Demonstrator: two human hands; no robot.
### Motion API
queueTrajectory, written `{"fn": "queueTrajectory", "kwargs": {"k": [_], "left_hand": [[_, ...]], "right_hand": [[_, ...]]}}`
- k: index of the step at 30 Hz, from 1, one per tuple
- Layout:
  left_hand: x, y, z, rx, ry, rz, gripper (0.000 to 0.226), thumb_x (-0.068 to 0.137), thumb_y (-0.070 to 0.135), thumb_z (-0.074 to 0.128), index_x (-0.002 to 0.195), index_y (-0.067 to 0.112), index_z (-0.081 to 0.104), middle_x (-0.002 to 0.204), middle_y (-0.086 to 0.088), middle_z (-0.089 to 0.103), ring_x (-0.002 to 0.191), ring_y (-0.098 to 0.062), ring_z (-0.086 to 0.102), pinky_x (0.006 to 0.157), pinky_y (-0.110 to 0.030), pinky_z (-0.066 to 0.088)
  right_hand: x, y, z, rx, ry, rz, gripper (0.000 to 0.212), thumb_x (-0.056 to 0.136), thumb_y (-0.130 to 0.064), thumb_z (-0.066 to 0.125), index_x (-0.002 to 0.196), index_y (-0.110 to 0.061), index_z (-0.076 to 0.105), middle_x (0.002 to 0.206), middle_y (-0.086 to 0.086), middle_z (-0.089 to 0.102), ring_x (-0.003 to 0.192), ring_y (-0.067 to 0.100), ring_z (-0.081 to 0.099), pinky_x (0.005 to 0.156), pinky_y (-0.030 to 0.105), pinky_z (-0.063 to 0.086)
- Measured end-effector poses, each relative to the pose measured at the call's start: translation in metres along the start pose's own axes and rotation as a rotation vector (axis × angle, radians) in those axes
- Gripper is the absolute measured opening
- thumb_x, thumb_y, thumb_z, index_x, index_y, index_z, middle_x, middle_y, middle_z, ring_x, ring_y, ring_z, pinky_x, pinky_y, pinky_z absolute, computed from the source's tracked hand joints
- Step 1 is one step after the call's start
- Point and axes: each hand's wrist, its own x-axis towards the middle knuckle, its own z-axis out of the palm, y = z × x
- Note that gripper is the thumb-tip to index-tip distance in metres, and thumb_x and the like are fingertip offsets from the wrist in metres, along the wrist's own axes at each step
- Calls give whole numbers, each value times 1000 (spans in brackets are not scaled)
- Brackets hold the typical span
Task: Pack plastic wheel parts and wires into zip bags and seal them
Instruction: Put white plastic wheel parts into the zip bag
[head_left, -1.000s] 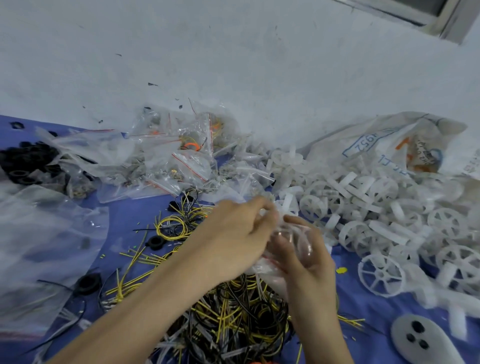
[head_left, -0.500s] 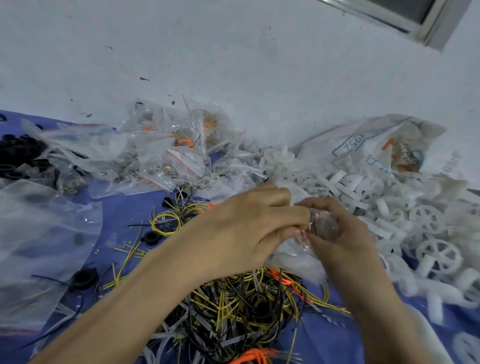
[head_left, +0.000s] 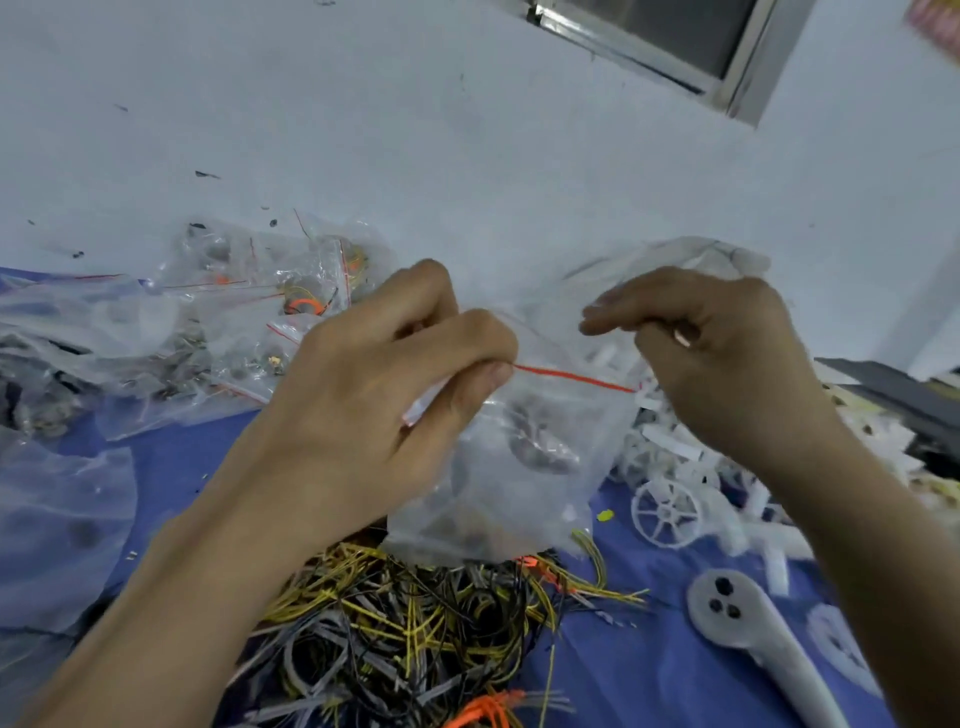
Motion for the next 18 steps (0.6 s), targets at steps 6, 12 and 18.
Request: {"fn": "queueTrajectory", "kwargs": {"k": [6, 12, 18], "left_hand": [[-2, -10, 0, -44, -49, -93, 18, 90, 23, 49, 83, 13, 62, 73, 4, 47, 66, -5, 43, 64, -10, 34], [-6, -17, 5, -91, -45, -113, 14, 90, 29, 49, 82, 23, 58, 74, 7, 51, 73, -3, 52, 64, -17, 38], [-4, -22, 12, -111, -60, -126, 16, 90, 31, 49, 84, 22, 60, 76, 7, 54, 73, -6, 53, 65, -19, 38]], "right_hand": [[7, 120, 1, 52, -145, 581, 27, 88, -2, 55, 110, -15, 64, 121, 9, 62, 101, 20, 60, 74, 22, 46], [-87, 222, 30, -277, -437, 1032, 73, 82, -26, 72, 140, -20, 29, 122, 20, 53, 95, 31, 59, 76, 35, 48], [-85, 230, 43, -295, -364, 955, 63, 77, -24, 76, 123, -15, 34, 108, 18, 59, 89, 28, 58, 55, 27, 40]]}}
